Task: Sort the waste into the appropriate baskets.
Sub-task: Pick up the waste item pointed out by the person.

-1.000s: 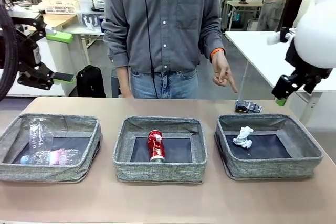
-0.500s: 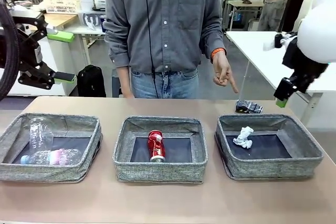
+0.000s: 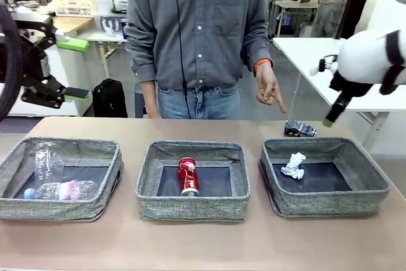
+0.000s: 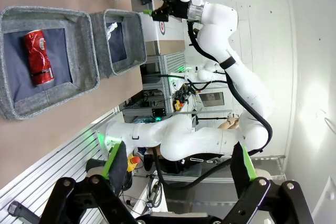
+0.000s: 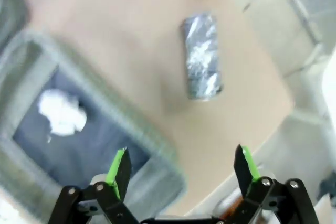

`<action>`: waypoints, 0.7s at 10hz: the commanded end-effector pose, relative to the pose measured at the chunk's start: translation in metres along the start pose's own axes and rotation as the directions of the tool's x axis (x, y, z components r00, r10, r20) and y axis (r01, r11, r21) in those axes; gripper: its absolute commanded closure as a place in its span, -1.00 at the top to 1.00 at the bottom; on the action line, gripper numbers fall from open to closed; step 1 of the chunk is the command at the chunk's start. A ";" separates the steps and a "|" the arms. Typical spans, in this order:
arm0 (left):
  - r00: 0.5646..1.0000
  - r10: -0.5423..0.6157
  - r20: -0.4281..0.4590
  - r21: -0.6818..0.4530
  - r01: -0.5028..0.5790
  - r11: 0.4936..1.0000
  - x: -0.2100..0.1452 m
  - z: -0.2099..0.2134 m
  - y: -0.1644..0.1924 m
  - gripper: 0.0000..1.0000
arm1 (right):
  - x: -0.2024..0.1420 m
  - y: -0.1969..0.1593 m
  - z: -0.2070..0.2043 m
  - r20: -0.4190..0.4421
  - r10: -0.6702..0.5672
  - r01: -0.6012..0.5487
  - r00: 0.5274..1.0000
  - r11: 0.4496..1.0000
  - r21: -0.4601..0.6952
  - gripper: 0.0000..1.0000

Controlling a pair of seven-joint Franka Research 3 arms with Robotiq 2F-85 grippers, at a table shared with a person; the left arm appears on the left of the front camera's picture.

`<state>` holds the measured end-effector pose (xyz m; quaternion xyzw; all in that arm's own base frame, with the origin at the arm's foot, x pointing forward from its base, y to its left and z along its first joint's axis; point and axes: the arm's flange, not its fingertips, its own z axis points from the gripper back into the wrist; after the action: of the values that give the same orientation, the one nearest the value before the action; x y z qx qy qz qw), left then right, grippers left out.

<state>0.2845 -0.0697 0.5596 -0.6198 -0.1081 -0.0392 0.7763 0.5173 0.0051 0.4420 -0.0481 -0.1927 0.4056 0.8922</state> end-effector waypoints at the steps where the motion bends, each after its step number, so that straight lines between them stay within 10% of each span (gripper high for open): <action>1: 1.000 -0.019 0.003 -0.024 0.019 1.000 0.001 0.000 -0.001 1.00 | 0.000 0.027 0.027 0.053 -0.255 0.257 0.966 0.966 -0.036 1.00; 2: 1.000 -0.019 0.003 -0.024 0.019 1.000 0.001 0.000 -0.001 1.00 | 0.000 0.000 0.000 0.000 0.000 0.000 1.000 1.000 0.000 1.00; 5: 1.000 -0.019 0.003 -0.024 0.019 1.000 0.001 0.000 -0.001 1.00 | 0.015 -0.023 -0.018 0.122 -0.060 0.052 0.991 0.997 0.065 1.00; 7: 1.000 -0.019 0.003 -0.024 0.019 1.000 0.001 0.000 -0.001 1.00 | 0.030 -0.041 -0.032 0.054 -0.029 0.024 0.998 0.995 0.093 1.00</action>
<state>0.2845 -0.0696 0.5597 -0.6199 -0.1083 -0.0393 0.7762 0.5528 0.0122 0.4304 -0.0046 -0.2139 0.3821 0.8990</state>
